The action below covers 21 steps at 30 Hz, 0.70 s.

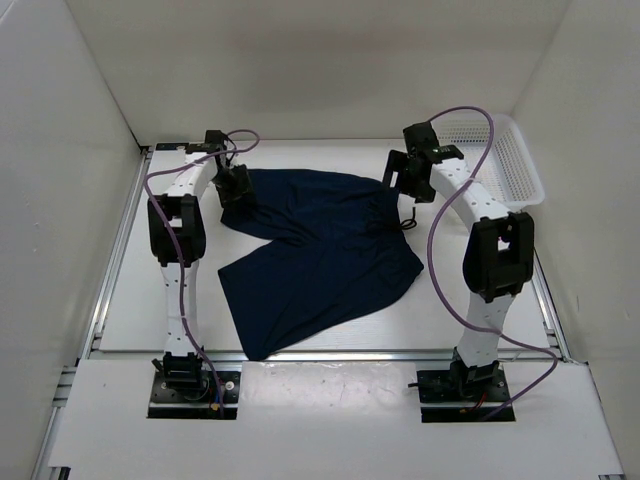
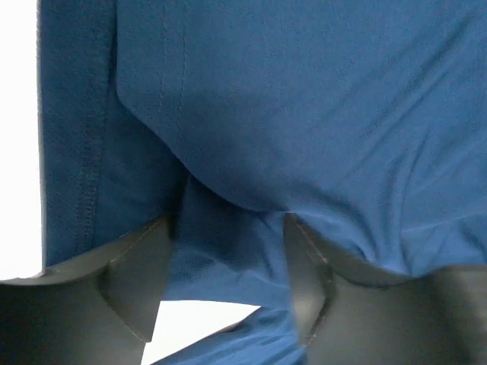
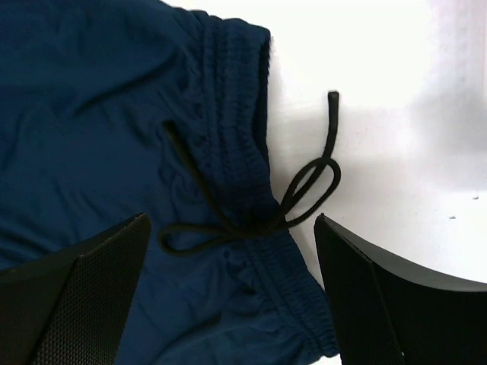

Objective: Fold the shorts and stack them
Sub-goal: Flatten the shorts out

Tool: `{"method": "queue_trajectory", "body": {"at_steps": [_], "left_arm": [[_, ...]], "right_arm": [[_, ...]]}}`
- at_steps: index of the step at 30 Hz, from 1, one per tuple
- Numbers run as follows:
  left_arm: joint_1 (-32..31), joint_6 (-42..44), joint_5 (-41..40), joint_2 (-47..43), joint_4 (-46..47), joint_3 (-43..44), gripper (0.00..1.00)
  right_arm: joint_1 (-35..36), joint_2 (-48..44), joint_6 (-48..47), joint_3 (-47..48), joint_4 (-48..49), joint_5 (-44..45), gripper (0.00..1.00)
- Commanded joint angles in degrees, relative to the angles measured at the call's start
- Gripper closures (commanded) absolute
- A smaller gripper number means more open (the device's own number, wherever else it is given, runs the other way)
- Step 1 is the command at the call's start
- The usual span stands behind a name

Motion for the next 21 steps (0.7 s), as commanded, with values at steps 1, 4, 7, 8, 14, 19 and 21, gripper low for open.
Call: {"method": "queue_trajectory", "body": {"at_steps": [1,4,7,8,14,19,21], "left_arm": [[-0.16,0.26,-2.53,-2.53,-0.24,-0.86,0.39],[-0.16,-0.79,-3.42,-2.0,-0.24,-1.39,0.62],[-0.16,-1.32,-6.58,-3.66,-0.76,-2.0,0.9],[-0.16,-1.32,-8.33,-4.54,-0.77,-2.01,0.9],[-0.16,-2.46,-15.02,-13.68,-4.63,-4.72,0.9],[1.78,-2.99,-15.03,-18.52,-5.43,-10.34,0.9],[2.3,-3.51,-15.72,-20.1,-5.43,-13.67,0.9]], "right_arm": [[0.09,-4.01,-0.62,-1.31,0.65,0.29,0.08],[0.09,-5.24,-1.15,-1.93,0.65,0.3,0.08],[0.09,-5.77,-1.15,-2.46,0.65,0.3,0.08],[0.09,-6.29,-1.15,-2.46,0.13,0.82,0.08],[0.09,-6.82,-1.77,-4.12,0.13,1.44,0.08],[0.09,-7.87,-2.29,-5.97,0.13,1.44,0.08],[0.09,-7.88,-2.29,-6.59,0.13,1.44,0.08]]}}
